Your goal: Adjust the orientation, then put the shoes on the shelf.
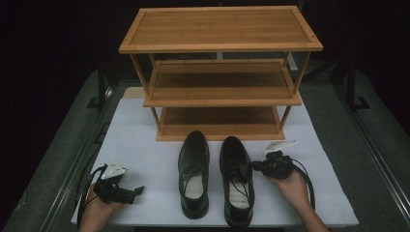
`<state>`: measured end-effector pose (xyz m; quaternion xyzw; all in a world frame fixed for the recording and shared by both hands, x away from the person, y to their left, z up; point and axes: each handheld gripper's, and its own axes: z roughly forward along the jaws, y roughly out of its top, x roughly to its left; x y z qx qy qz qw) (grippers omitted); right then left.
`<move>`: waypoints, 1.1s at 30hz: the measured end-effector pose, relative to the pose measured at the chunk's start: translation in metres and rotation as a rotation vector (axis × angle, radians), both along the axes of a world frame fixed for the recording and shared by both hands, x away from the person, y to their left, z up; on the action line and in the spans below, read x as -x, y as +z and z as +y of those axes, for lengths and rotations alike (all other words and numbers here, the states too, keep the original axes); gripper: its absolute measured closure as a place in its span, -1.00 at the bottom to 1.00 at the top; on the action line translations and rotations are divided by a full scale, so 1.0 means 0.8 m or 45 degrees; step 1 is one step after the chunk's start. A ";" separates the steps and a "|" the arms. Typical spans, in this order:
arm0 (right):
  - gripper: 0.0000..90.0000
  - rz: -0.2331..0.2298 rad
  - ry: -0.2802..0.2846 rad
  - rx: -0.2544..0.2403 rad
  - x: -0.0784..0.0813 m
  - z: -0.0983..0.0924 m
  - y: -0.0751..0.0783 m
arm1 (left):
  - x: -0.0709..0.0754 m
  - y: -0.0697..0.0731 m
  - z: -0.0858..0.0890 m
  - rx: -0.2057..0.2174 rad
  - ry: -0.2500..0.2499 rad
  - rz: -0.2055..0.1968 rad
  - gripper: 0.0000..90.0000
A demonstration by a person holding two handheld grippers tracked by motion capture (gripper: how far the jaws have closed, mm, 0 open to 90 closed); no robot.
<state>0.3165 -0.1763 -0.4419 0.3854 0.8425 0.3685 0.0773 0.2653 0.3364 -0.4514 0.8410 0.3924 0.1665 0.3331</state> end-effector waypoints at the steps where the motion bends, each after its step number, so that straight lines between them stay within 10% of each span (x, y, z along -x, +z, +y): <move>1: 0.86 -0.004 -0.004 -0.002 0.001 0.000 0.002 | 0.000 0.000 0.000 -0.001 0.000 0.002 -1.00; 14: -0.07 -0.109 -0.121 -0.022 0.015 -0.022 0.032 | 0.003 0.005 -0.003 -0.002 0.010 -0.012 -1.00; 33: -0.03 -0.123 0.016 -0.161 0.058 -0.009 0.089 | 0.002 0.098 -0.081 0.244 -0.158 -0.093 -0.38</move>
